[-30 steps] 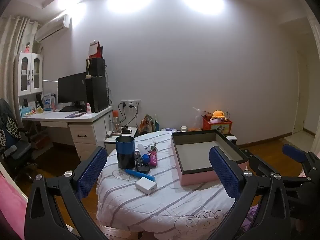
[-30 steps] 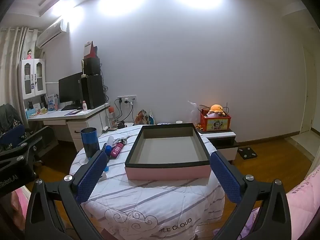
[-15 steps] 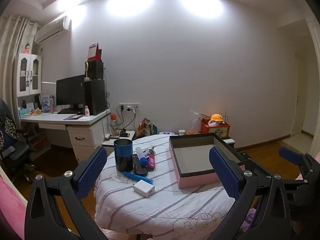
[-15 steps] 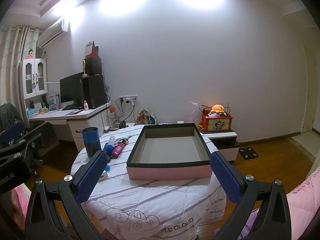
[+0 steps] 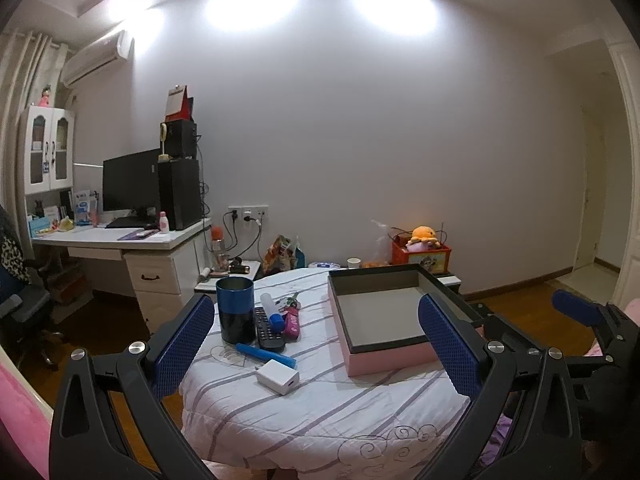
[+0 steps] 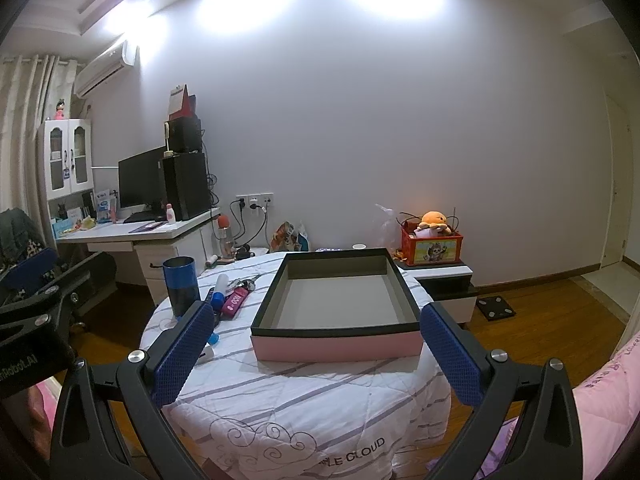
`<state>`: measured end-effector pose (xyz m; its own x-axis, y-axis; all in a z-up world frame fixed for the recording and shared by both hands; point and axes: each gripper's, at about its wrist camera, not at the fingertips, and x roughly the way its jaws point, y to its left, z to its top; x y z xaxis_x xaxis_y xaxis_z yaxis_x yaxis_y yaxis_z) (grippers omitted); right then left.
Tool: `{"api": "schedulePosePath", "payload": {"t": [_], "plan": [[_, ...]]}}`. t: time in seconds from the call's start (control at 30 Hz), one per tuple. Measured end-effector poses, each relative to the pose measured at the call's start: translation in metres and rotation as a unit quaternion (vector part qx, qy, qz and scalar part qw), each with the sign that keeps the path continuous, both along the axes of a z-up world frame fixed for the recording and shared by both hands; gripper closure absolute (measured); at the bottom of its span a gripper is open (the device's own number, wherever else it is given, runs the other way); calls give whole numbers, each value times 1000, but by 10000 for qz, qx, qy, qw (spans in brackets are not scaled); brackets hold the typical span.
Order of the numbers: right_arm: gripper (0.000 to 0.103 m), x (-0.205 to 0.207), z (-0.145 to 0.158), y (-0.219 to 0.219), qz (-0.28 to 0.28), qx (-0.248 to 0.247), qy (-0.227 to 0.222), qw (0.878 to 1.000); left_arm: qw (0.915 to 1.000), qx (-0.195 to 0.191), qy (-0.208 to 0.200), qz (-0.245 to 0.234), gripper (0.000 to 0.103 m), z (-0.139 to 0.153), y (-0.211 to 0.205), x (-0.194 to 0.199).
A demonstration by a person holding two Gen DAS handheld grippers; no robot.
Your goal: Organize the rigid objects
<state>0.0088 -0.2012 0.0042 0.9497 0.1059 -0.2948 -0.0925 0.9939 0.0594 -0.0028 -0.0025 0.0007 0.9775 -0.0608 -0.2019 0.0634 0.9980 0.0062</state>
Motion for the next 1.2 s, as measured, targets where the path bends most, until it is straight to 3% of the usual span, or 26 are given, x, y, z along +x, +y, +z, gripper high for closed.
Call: {"api": "schedulePosePath", "payload": {"t": [0.67, 1.2], "plan": [[0, 1, -2, -3, -15, 15, -21, 10000, 9998, 202, -83, -16, 0, 5, -10, -1], [0, 2, -1, -5, -53, 50, -30, 10000, 9999, 139, -64, -34, 0, 5, -7, 0]]}}
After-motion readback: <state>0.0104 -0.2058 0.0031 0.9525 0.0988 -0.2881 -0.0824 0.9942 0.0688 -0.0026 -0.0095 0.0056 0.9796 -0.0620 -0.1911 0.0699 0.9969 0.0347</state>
